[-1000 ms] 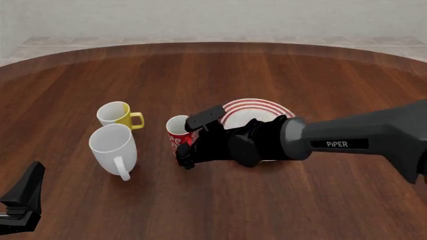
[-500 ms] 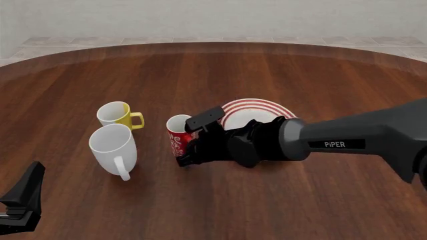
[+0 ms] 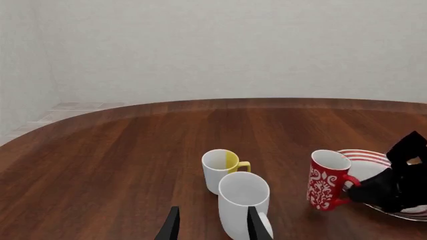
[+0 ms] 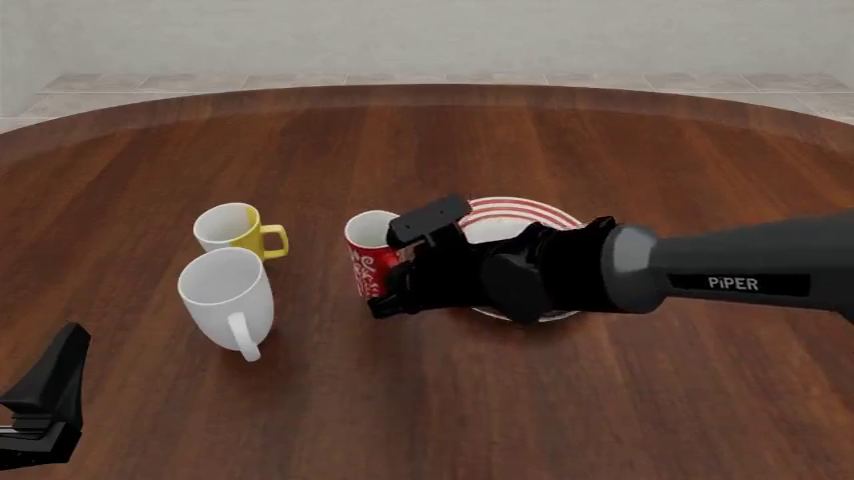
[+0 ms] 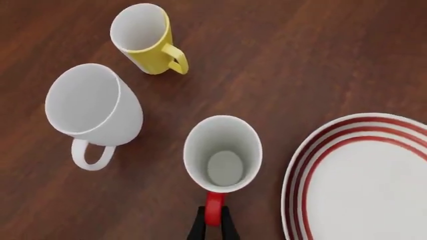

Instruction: Pick up the red mug and put it on the plate

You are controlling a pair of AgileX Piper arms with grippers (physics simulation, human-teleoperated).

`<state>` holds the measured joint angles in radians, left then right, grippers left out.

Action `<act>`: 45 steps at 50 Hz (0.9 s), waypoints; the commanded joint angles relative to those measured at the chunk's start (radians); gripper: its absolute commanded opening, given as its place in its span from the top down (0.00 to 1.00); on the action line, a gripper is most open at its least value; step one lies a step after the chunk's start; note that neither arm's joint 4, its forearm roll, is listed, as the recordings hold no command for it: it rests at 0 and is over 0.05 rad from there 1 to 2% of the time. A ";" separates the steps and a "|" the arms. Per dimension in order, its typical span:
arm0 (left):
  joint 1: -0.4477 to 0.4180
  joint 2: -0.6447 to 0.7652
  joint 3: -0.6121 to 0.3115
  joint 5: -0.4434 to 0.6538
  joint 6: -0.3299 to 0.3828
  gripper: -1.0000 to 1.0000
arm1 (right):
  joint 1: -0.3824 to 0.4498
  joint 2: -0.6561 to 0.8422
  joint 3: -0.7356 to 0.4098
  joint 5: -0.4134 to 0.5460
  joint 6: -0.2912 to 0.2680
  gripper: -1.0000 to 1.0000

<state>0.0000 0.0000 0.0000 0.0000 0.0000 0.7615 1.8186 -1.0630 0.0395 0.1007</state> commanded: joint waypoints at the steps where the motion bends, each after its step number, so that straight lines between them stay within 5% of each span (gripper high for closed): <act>1: 0.000 0.000 0.000 0.000 0.000 0.00 | -0.026 -0.108 0.024 0.030 -0.042 1.00; 9: 0.000 0.000 0.000 0.000 0.000 0.00 | -0.032 -0.207 0.038 0.069 -0.092 1.00; 45: 0.000 0.000 0.000 0.000 0.000 0.00 | -0.225 -0.496 0.192 0.103 -0.128 1.00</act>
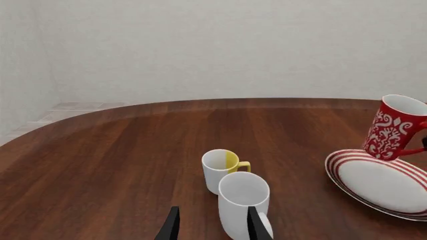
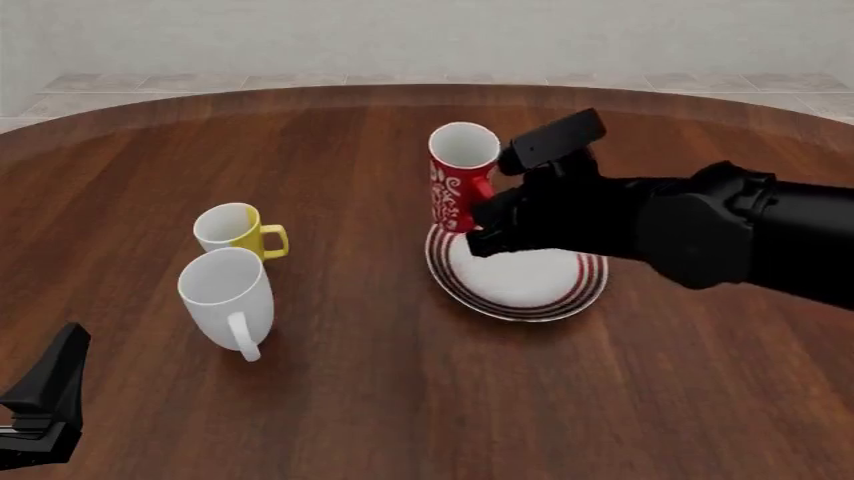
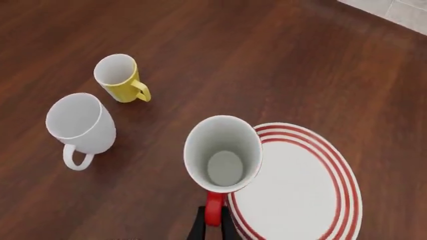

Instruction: Pick up the red mug and put it on the plate

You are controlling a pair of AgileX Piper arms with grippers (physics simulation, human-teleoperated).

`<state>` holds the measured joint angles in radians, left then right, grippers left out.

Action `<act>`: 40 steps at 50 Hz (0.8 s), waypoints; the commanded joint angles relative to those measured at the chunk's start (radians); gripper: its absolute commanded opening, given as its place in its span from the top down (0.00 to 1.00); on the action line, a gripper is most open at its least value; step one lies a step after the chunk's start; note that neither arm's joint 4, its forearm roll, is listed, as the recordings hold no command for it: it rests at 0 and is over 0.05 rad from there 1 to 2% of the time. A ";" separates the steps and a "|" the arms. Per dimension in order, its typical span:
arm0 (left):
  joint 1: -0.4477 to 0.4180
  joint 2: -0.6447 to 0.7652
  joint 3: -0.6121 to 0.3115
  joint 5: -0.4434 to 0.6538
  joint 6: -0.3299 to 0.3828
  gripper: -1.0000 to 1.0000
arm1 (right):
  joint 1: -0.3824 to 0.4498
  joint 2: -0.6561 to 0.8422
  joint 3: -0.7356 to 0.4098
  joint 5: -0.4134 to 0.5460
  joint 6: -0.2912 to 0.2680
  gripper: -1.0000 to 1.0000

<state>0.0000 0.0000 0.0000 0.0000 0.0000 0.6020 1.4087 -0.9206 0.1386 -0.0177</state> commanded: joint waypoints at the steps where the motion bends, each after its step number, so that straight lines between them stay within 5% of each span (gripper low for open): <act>1: 0.000 0.000 0.000 0.000 0.000 0.00 | -0.082 -0.095 0.058 0.001 -0.014 1.00; 40: 0.000 0.000 0.000 0.000 0.000 0.00 | -0.262 -0.135 0.169 -0.040 -0.043 1.00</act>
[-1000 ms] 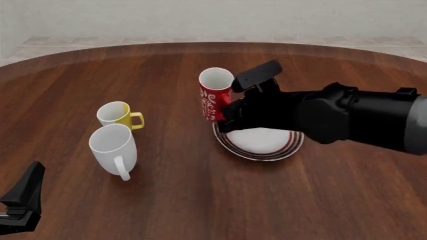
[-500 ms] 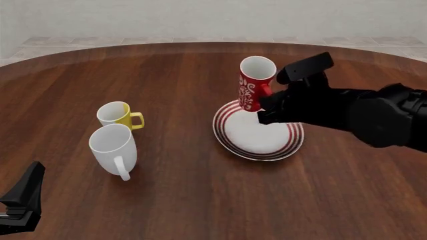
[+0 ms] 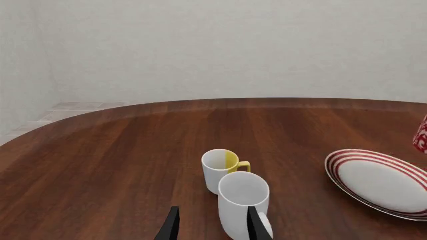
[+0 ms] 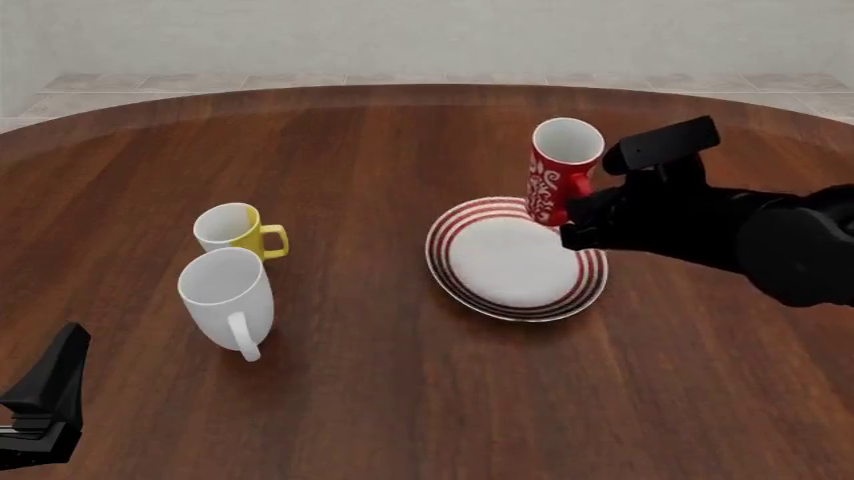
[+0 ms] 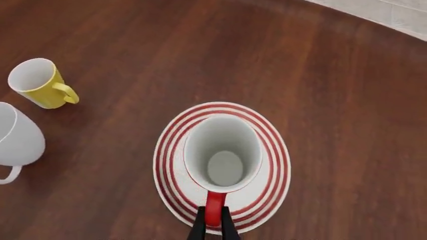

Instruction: Pick up the red mug and put it on the plate

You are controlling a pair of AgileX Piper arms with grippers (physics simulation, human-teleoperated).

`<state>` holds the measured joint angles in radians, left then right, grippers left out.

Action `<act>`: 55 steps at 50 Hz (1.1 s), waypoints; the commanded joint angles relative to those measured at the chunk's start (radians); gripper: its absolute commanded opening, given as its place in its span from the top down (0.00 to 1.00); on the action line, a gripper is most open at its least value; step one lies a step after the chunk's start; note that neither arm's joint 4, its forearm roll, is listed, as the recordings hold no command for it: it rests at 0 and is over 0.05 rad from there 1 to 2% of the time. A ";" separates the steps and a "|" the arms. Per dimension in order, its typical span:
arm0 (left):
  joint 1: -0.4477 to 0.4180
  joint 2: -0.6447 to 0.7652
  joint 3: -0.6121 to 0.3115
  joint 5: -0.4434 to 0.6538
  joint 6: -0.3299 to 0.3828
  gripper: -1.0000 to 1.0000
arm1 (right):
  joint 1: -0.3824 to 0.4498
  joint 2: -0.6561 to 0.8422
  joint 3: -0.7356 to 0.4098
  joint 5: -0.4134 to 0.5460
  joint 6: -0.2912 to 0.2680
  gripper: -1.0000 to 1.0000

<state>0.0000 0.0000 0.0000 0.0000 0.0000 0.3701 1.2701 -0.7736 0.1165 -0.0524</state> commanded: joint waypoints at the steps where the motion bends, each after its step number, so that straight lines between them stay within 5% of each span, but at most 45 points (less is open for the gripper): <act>1: 0.000 0.000 0.000 0.000 0.000 0.00 | -0.037 0.008 0.025 -0.022 -0.012 1.00; 55: 0.000 0.000 0.000 0.000 0.000 0.00 | -0.005 0.162 0.014 -0.112 0.005 1.00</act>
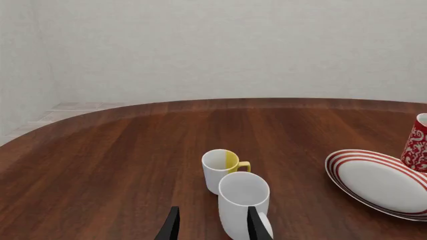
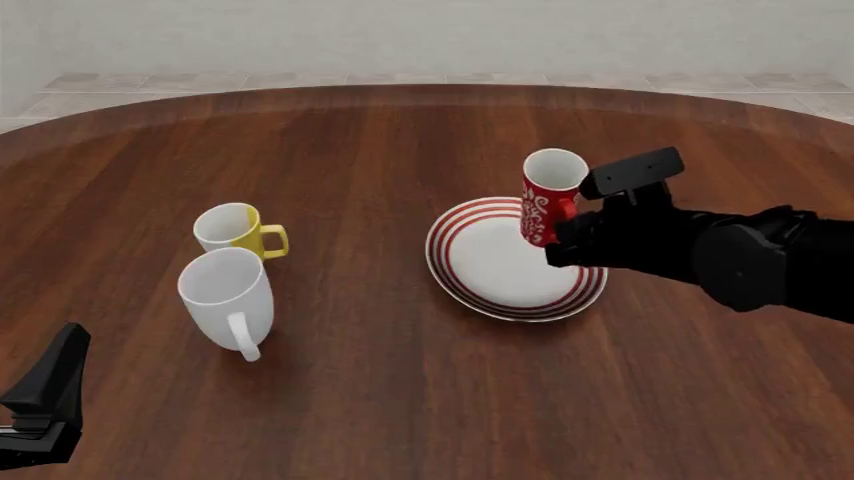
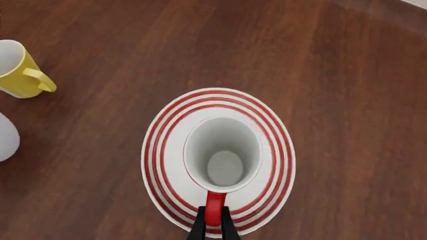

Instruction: Pick up the red mug and put it on the plate

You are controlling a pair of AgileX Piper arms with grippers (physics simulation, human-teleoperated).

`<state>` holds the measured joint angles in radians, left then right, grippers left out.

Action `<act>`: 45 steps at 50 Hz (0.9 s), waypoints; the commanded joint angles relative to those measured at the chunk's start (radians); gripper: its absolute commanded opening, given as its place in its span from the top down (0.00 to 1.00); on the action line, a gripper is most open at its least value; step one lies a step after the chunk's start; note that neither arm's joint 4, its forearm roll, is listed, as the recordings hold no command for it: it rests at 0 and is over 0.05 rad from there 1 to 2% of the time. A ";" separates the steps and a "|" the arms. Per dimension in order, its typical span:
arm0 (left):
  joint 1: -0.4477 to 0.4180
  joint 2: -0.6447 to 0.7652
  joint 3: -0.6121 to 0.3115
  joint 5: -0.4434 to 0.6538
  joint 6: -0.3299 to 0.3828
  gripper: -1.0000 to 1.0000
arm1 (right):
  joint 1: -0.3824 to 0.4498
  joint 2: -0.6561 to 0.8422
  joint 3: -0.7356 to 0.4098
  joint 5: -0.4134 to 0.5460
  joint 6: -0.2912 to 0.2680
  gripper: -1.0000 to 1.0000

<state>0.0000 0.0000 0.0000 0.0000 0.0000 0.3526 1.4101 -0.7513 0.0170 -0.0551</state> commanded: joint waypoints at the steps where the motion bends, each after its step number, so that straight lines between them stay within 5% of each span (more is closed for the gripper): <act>1: 0.000 0.000 0.000 0.000 0.000 0.00 | 0.014 0.022 -0.009 -0.012 0.009 1.00; 45: 0.000 0.000 0.000 0.000 0.000 0.00 | 0.019 0.084 0.013 -0.062 0.012 1.00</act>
<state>0.0000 0.0000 0.0000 0.0000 0.0000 0.3743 1.4867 -0.7422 -0.0334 -0.0492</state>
